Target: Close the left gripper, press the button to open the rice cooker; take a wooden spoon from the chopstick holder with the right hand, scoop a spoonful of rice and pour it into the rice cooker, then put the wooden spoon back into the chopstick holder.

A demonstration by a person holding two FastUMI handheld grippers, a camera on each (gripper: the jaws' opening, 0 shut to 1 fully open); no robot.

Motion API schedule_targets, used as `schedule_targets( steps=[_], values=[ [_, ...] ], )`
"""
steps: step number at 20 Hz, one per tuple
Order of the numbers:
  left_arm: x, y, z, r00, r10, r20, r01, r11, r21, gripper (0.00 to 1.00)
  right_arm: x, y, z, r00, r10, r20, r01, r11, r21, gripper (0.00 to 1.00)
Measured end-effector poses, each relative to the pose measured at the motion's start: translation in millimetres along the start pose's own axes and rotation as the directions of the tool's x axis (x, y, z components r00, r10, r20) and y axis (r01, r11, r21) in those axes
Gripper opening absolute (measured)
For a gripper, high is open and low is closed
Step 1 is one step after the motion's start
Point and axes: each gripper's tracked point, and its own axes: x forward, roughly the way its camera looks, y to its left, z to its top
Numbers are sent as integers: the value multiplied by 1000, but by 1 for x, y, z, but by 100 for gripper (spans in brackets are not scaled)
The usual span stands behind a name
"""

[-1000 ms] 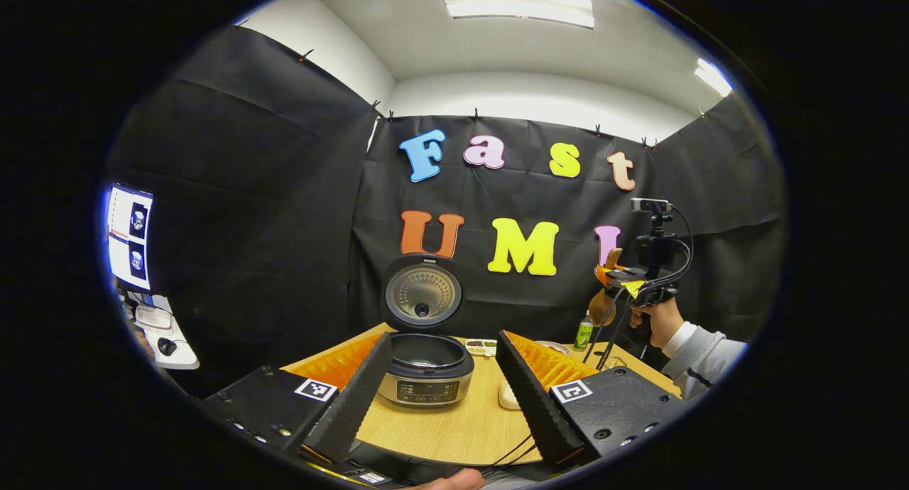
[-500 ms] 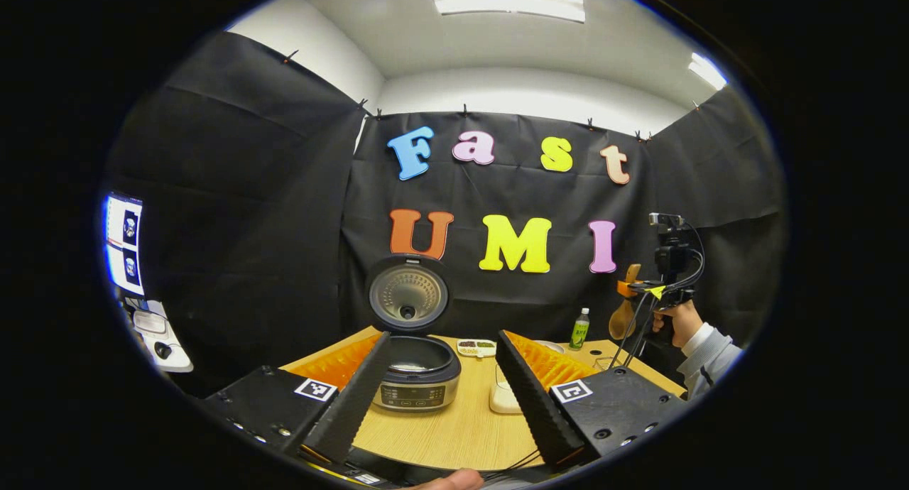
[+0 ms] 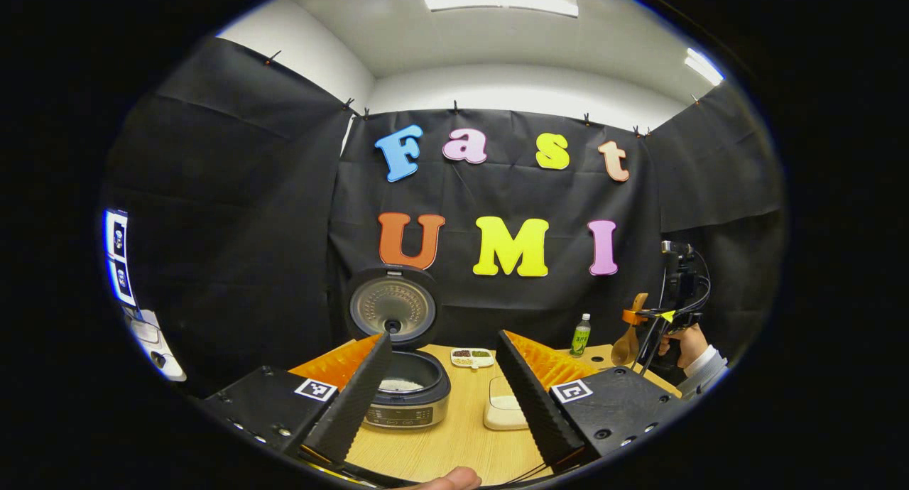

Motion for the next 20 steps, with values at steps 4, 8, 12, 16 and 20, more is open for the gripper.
schedule_targets(
  steps=[4, 8, 12, 16, 20],
  values=[
    [29, -2, -6, 1000, 2, -15, -2, 1000, -8, 94, 9, -12, -23, 1000, -12, -23, 12, 1000, 16, 16],
    [46, 2, -11, 1000, 19, -21, -19, 1000, -14, 94, 21, -12, -56, 997, 17, -69, -11, 997, 80, 19],
    [66, 1, -17, 999, 28, -35, -28, 1000, -3, 94, 27, -26, -79, 995, 14, -97, 1, 989, 151, 26],
    [85, 2, -25, 997, 48, -58, -48, 999, 1, 94, 19, -40, -70, 998, -19, -62, 30, 984, 175, 63],
    [97, 6, -23, 996, 68, -54, -67, 998, 13, 94, 7, -52, -58, 997, -62, -40, 67, 988, 141, 87]
  ],
)
